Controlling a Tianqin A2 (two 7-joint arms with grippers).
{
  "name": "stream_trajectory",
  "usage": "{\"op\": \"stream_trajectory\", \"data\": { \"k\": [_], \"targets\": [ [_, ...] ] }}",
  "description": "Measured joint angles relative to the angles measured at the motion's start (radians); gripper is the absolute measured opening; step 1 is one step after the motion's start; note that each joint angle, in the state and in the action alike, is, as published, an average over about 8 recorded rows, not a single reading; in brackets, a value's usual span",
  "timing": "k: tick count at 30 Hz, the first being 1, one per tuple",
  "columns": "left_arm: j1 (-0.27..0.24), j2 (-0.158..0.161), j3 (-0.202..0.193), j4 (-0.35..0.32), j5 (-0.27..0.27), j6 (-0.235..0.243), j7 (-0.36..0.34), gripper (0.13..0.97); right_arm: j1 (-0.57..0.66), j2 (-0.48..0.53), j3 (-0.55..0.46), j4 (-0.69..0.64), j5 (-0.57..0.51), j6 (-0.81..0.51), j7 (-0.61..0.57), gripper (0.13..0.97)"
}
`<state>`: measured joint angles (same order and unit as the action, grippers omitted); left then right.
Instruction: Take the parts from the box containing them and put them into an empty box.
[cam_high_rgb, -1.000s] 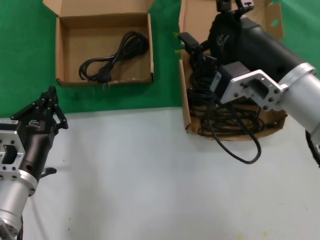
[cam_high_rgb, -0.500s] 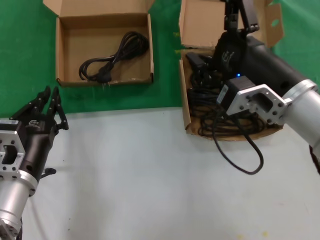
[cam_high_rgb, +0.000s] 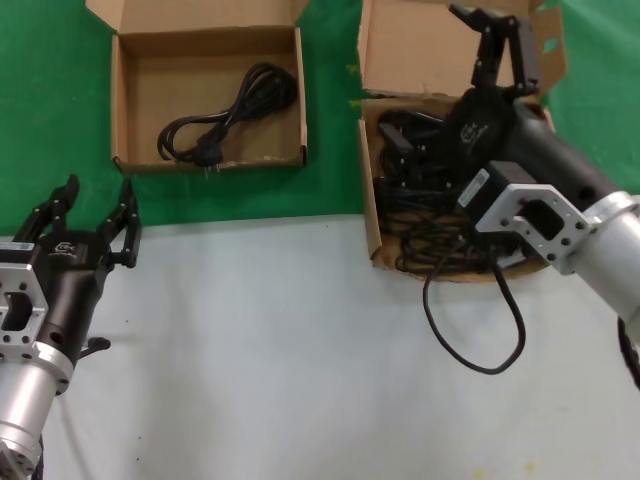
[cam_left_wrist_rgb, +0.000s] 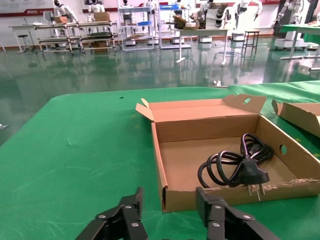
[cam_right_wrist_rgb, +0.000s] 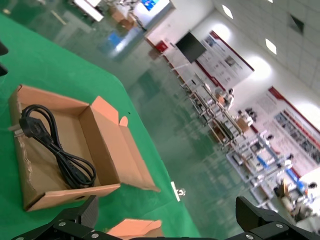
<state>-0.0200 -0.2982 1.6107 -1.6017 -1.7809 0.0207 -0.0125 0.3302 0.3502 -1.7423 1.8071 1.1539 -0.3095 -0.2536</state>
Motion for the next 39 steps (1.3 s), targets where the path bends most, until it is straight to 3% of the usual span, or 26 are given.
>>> {"op": "stream_trajectory", "data": {
  "k": [3,20,24,32,39],
  "targets": [
    [0.001,0.0,-0.001,0.0,-0.001,-0.001,0.001,0.373,-0.016,-0.002,0.007,-0.01,0.032,0.015,0.012,0.966],
    [0.007,-0.001,-0.004,0.001,-0.006,-0.007,0.004,0.769,-0.109,-0.016,0.047,-0.068,0.213,0.102,0.083,0.966],
    [0.008,-0.001,-0.004,0.001,-0.008,-0.008,0.005,0.769,-0.13,-0.02,0.056,-0.082,0.255,0.122,0.1,0.966],
    [0.011,-0.001,-0.006,0.001,-0.01,-0.011,0.007,0.897,-0.174,-0.026,0.075,-0.109,0.34,0.163,0.133,0.966],
    [0.013,-0.001,-0.007,0.001,-0.012,-0.013,0.008,0.944,-0.212,-0.032,0.091,-0.133,0.414,0.198,0.162,0.966]
  ]
}}
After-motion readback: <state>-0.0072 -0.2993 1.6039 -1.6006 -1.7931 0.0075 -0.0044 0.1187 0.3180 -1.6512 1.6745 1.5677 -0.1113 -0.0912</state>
